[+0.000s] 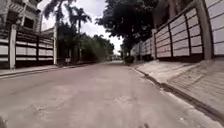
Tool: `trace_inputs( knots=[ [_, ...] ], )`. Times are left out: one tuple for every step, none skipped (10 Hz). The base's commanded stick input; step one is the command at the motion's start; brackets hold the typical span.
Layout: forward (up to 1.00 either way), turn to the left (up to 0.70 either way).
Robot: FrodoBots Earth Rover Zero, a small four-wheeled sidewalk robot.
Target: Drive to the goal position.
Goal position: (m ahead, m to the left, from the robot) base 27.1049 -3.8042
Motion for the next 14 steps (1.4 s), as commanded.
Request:
trace_inputs(
  knots=[
    [0.70,0.03],
    [0.70,0.03],
    [0.70,0.03],
    [0.70,0.03],
    [0.70,0.04],
    [0.70,0.05],
    [0.70,0.05],
    [0.70,0.05],
    [0.70,0.05],
    [0.70,0.05],
    [0.70,0.05],
    [0.70,0.05],
    [0.70,0.04],
    [0.70,0.01]
  ],
)
